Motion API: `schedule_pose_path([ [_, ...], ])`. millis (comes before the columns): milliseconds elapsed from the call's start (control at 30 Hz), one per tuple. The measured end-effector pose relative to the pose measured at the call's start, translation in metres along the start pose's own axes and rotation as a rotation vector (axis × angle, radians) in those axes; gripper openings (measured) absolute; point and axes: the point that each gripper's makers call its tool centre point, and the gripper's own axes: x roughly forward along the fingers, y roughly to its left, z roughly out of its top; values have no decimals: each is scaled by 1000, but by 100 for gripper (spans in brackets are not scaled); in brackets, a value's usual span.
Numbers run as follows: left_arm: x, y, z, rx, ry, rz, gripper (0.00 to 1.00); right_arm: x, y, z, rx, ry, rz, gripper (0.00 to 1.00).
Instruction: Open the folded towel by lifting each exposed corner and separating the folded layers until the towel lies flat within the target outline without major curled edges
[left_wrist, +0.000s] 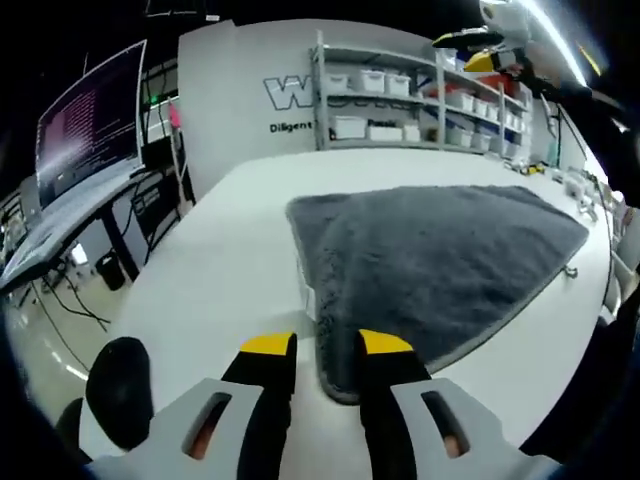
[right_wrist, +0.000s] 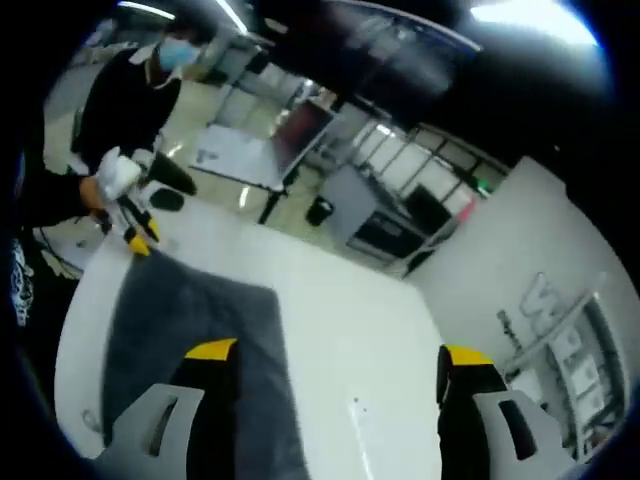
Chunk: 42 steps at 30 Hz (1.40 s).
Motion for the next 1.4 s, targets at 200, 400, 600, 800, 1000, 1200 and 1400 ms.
schedule_pose_path([
  [200, -5, 3, -3, -25, 5, 9, 22, 56, 10, 24, -60, 7, 111, 63],
  [400, -4, 5, -7, -7, 21, 41, 21, 110, 33, 31, -46, 28, 257, 46],
  [600, -5, 9, -7, -11, 23, 61, 20, 164, 49, 26, -87, 62, 324, 32],
  [800, -5, 9, -13, -19, 41, 51, 18, 205, 71, 24, -125, 76, 383, 28],
  [1000, -3, 9, -14, -40, 37, 39, 16, 232, 111, 8, -209, 109, 532, 24],
  [1200, -1, 7, -16, -46, 43, 30, 14, 268, 129, -16, -242, 161, 588, 18],
  [1400, 1, 4, -16, -41, 49, 22, 11, 289, 138, -30, -255, 198, 606, 13],
])
